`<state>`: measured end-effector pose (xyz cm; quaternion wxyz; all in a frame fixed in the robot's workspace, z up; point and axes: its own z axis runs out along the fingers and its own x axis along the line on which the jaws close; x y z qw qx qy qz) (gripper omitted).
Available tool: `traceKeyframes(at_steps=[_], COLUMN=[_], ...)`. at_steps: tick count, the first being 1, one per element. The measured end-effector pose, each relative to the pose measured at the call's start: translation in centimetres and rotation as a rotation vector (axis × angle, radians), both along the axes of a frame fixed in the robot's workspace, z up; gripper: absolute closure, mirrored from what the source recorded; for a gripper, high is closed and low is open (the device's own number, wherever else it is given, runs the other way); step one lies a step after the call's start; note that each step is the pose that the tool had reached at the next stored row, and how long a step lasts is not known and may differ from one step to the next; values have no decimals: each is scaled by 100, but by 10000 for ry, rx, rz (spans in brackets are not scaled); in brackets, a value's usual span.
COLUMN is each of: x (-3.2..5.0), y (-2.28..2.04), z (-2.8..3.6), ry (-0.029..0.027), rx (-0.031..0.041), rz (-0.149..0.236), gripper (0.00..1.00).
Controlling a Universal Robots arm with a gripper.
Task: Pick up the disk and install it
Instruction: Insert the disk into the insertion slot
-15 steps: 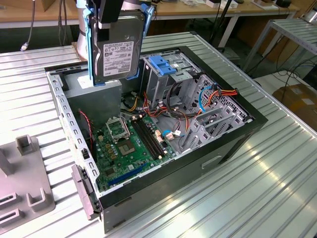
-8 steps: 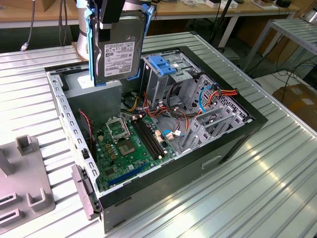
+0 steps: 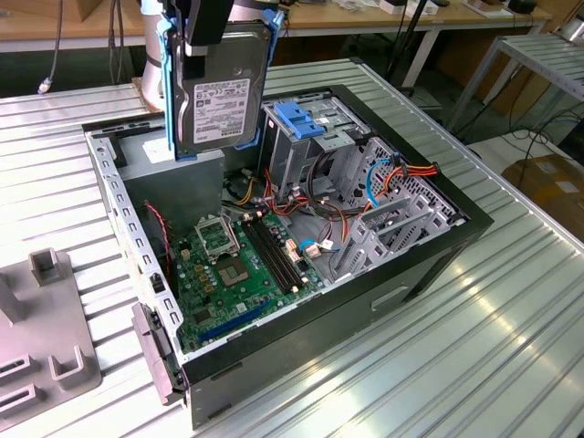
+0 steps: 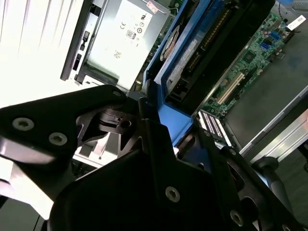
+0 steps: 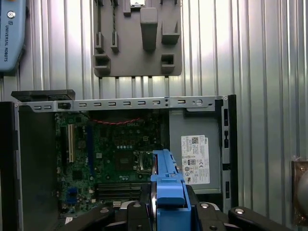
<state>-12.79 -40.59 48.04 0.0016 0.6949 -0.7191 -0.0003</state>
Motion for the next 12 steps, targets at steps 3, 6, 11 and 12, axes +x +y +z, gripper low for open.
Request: traceKeyframes(at_steps=[3, 6, 11, 12], x=[0, 0, 0, 0], y=[-8, -17, -64, -76], z=[0, 0, 0, -1], ry=[0, 0, 0, -1], rx=[1, 1, 0, 1], rz=[0, 1, 1, 1], gripper=[63, 63, 63, 63])
